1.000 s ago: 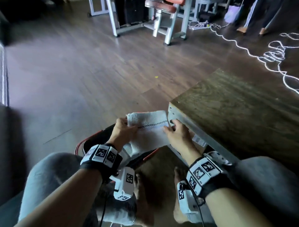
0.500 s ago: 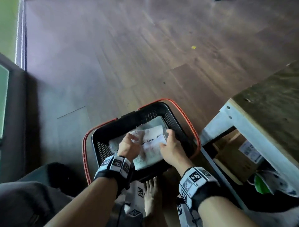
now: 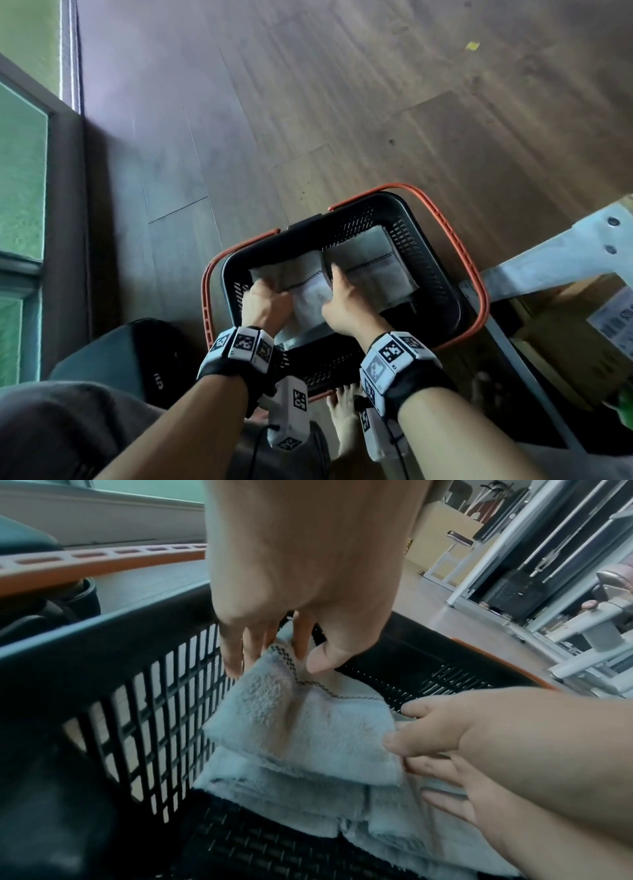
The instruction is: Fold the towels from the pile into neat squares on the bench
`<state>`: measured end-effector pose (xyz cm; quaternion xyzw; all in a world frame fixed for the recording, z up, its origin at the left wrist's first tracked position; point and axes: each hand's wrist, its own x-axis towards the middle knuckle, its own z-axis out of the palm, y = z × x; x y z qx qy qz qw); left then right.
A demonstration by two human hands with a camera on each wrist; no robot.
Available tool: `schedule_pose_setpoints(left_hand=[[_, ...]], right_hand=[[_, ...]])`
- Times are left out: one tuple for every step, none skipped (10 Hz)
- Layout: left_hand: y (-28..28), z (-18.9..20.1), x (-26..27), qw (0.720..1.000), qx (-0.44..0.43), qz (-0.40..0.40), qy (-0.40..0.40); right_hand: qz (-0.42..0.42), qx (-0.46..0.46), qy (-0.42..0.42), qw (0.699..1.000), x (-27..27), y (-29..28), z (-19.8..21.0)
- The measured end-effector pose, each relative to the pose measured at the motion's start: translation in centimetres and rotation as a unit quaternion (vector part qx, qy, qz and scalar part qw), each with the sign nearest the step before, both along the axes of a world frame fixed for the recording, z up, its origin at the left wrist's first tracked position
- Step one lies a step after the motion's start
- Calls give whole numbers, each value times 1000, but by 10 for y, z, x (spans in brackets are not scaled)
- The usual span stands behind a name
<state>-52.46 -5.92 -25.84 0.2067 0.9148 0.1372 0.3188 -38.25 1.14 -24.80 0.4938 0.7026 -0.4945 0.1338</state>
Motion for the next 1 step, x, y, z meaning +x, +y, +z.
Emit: schedule_pose_setpoints(left_hand=[[-5,-13,-3,999,-30,5,-30]], right_hand=[[-10,-8,-4,1000,-5,-1,-3]])
